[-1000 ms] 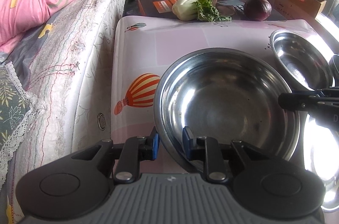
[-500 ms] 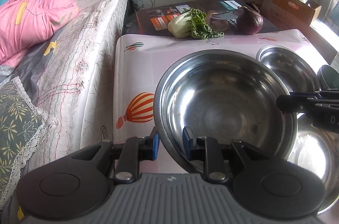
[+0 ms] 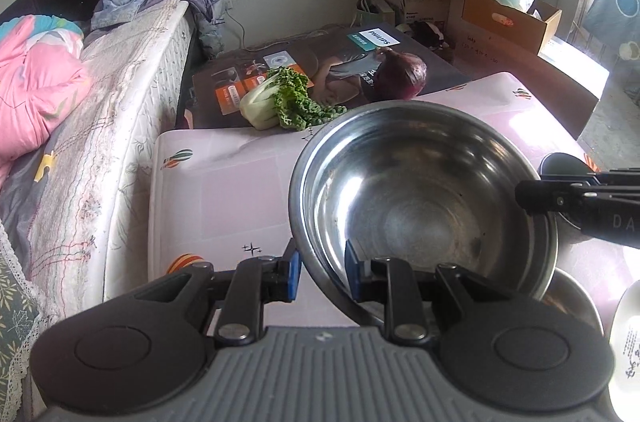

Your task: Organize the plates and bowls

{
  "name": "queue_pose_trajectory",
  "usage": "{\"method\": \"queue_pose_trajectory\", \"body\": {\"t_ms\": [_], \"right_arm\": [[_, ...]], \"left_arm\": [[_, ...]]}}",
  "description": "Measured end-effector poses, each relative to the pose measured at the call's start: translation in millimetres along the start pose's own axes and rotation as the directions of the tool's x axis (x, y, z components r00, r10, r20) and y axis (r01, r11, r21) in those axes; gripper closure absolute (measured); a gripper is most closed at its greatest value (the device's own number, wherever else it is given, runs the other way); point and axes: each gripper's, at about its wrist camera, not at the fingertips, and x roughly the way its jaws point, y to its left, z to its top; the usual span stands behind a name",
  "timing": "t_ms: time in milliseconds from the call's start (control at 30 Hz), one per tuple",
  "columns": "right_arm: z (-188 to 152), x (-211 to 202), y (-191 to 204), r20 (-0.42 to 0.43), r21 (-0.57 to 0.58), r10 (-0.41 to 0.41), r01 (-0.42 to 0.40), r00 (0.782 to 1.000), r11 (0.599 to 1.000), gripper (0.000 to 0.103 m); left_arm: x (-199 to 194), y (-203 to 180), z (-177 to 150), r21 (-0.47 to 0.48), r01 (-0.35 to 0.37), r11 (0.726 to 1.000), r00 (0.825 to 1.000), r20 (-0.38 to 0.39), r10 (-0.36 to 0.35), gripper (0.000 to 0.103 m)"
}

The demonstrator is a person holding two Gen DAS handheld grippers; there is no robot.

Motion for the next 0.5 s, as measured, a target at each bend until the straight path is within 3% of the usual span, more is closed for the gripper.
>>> {"method": "queue_pose_trajectory", "body": {"t_ms": [300,500], "right_arm": [[10.3,10.6,-59.4,-0.008,0.046,-0.08,0.081,0.997,0.996,0.09],[7.8,36.4,-79.0,-0.042,0.054,-0.11,0.113,0.993,0.992,0.09]], "left_arm": [[46.4,-37.1,20.4,0.023,0.072,0.997,0.997,-0.04,-0.071,0.078],[74.5,-47.9,21.7,0.035,0.079,0.996,0.994,-0.08,-0.076,0.078]]}}
